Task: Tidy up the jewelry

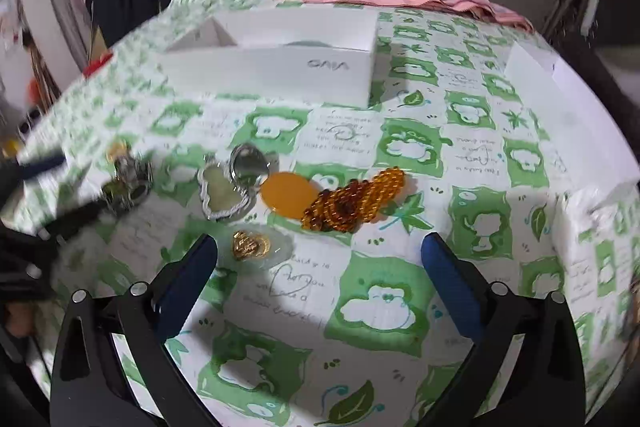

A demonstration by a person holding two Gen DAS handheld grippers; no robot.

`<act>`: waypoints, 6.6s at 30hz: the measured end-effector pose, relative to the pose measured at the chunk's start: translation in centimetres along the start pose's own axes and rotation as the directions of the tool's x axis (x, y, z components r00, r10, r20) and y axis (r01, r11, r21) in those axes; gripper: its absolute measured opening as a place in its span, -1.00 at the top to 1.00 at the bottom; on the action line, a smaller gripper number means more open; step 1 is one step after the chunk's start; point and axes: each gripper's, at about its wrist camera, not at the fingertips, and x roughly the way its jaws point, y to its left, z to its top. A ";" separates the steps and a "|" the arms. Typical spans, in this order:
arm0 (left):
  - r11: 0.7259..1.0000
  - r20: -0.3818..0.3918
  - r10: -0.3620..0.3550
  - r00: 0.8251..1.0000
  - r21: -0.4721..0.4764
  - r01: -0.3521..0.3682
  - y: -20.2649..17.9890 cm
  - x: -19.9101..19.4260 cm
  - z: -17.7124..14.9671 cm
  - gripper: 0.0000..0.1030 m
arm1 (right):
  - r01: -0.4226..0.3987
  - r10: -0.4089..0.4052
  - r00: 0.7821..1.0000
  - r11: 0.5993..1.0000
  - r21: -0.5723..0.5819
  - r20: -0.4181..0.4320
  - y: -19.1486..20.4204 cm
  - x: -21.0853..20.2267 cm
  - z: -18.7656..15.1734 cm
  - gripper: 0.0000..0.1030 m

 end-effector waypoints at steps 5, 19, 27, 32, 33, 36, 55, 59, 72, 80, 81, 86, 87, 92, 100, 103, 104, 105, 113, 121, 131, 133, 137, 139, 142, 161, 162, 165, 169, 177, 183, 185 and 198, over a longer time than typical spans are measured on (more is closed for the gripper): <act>1.000 -0.002 -0.018 1.000 -0.010 0.018 -0.9 0.9 1.4 -0.84 | -0.108 0.102 0.992 0.991 0.081 0.072 -1.8 -1.1 -0.2 -0.89; 0.989 -0.063 -0.151 0.987 -0.014 0.150 -2.2 3.2 2.5 0.39 | -0.232 0.193 0.964 0.947 0.223 0.182 -4.7 -2.5 0.1 -0.89; 0.990 0.002 -0.140 0.990 -0.015 0.140 -1.8 1.5 1.9 0.74 | -0.234 0.182 0.958 0.944 0.233 0.223 -5.2 -3.0 0.0 -0.56; 0.981 0.038 -0.161 0.986 -0.107 0.164 0.6 0.8 2.1 0.75 | -0.259 0.204 0.955 0.926 0.274 0.215 -6.1 -2.6 -0.1 -0.47; 0.979 0.039 -0.162 0.986 -0.117 0.165 0.9 0.8 2.2 0.75 | -0.264 0.208 0.955 0.923 0.280 0.213 -6.2 -2.6 -0.1 -0.47; 0.977 0.054 -0.152 0.987 -0.141 0.159 1.7 0.4 2.2 0.76 | -0.270 0.218 0.955 0.920 0.283 0.201 -6.1 -2.3 -0.2 -0.43; 0.969 0.041 -0.227 0.973 -0.092 0.230 0.3 0.2 1.7 0.23 | -0.232 0.205 0.968 0.951 0.204 0.146 -4.0 -0.9 0.6 0.58; 0.976 -0.029 -0.207 0.978 -0.070 0.205 -0.4 1.9 1.5 0.74 | -0.237 0.209 0.967 0.948 0.212 0.146 -4.1 -0.9 0.6 0.57; 0.963 0.090 -0.237 0.967 -0.109 0.246 1.0 -0.6 2.1 0.84 | -0.261 0.208 0.950 0.937 0.231 0.232 -4.9 -2.5 0.6 0.63; 0.967 0.127 -0.229 0.965 -0.080 0.241 0.5 -1.7 6.0 0.84 | -0.327 0.244 0.915 0.915 0.236 0.320 -5.7 -5.7 3.5 0.63; 0.969 0.143 -0.226 0.964 -0.070 0.237 0.2 -2.0 7.1 0.84 | -0.330 0.245 0.910 0.916 0.228 0.334 -5.6 -6.2 4.5 0.63; 0.971 0.193 -0.215 0.957 -0.064 0.231 -0.4 -1.7 12.0 0.84 | -0.304 0.209 0.889 0.935 0.181 0.408 -4.3 -7.3 10.0 0.63; 0.970 0.192 -0.217 0.957 -0.071 0.234 -0.4 -1.1 13.0 0.84 | -0.292 0.199 0.890 0.940 0.178 0.409 -4.0 -6.8 10.7 0.63; 0.974 0.140 -0.193 0.971 -0.093 0.207 -0.7 2.9 14.5 0.84 | -0.231 0.162 0.930 0.956 0.182 0.329 -3.3 -1.6 12.7 0.63; 0.975 0.017 -0.199 0.980 -0.097 0.199 -1.1 8.5 13.1 0.83 | -0.224 0.181 0.958 0.957 0.186 0.222 -3.1 3.6 12.8 0.59; 0.971 0.005 -0.212 0.977 -0.116 0.211 -0.8 9.3 12.9 0.82 | -0.235 0.186 0.955 0.951 0.203 0.232 -3.6 3.9 12.6 0.39; 0.969 0.014 -0.215 0.977 -0.122 0.215 -0.7 9.2 12.8 0.81 | -0.240 0.188 0.952 0.948 0.208 0.243 -3.7 3.7 12.6 0.36; 0.967 0.020 -0.221 0.975 -0.125 0.222 -0.6 9.0 12.8 0.81 | -0.245 0.188 0.948 0.947 0.210 0.256 -3.9 3.4 12.6 0.34; 0.970 0.111 -0.199 0.974 -0.123 0.212 -0.2 6.5 12.9 -0.08 | -0.230 0.156 0.930 0.953 0.198 0.332 -3.9 0.8 12.2 0.06; 0.968 0.132 -0.153 0.979 -0.178 0.176 1.6 5.0 11.8 -0.55 | -0.202 0.109 0.918 0.956 0.213 0.382 -4.6 -1.3 10.8 -0.30; 0.951 0.090 -0.104 0.991 -0.284 0.125 5.5 2.5 6.6 -0.62 | -0.188 0.093 0.924 0.956 0.226 0.371 -4.6 -3.2 5.8 -0.33; 0.950 0.077 -0.105 0.992 -0.287 0.123 5.8 2.0 5.3 -0.62 | -0.176 0.085 0.927 0.959 0.223 0.365 -4.4 -3.4 4.8 -0.33; 0.960 0.040 -0.121 0.992 -0.250 0.127 5.3 1.6 3.3 -0.62 | -0.196 0.106 0.931 0.953 0.232 0.351 -4.2 -3.5 3.4 -0.36; 0.973 0.010 -0.104 0.995 -0.205 0.104 4.4 1.8 2.8 -0.62 | -0.200 0.116 0.935 0.953 0.228 0.334 -4.0 -3.5 2.9 -0.37; 0.981 -0.019 -0.103 0.994 -0.168 0.099 3.5 2.5 2.5 -0.62 | -0.201 0.127 0.942 0.955 0.218 0.309 -3.5 -3.2 2.7 -0.37; 0.946 -0.087 0.011 0.996 -0.320 -0.038 8.4 4.2 2.8 -0.65 | -0.207 0.142 0.950 0.953 0.223 0.277 -3.5 -2.3 2.7 -0.41; 0.941 -0.082 0.001 0.997 -0.336 -0.029 8.8 4.1 2.8 -0.65 | -0.214 0.152 0.951 0.953 0.216 0.270 -3.3 -2.2 2.7 -0.41; 0.925 -0.063 -0.044 0.997 -0.379 0.016 9.5 3.8 2.8 -0.64 | -0.240 0.185 0.950 0.948 0.209 0.252 -3.1 -1.8 2.8 -0.41; 0.895 -0.021 -0.140 0.990 -0.431 0.117 10.1 3.6 2.8 -0.48 | -0.260 0.204 0.948 0.940 0.222 0.244 -3.2 -1.7 2.8 -0.40; 0.965 -0.042 -0.129 0.991 -0.235 0.116 4.8 3.7 3.4 -0.11 | -0.267 0.214 0.947 0.938 0.219 0.238 -3.1 -1.5 2.8 -0.35; 0.998 -0.060 -0.007 0.998 -0.063 0.003 1.4 4.3 3.2 0.57 | -0.265 0.232 0.954 0.948 0.174 0.191 -1.9 -0.8 2.8 -0.12; 0.995 -0.050 -0.009 0.999 -0.096 0.004 2.0 4.1 3.1 0.57 | -0.270 0.240 0.954 0.948 0.168 0.177 -1.7 -0.6 2.8 -0.09; 0.982 -0.001 -0.069 0.998 -0.178 0.068 3.9 2.9 3.9 0.57 | -0.188 0.183 0.981 0.979 0.078 0.072 1.4 1.5 3.2 0.55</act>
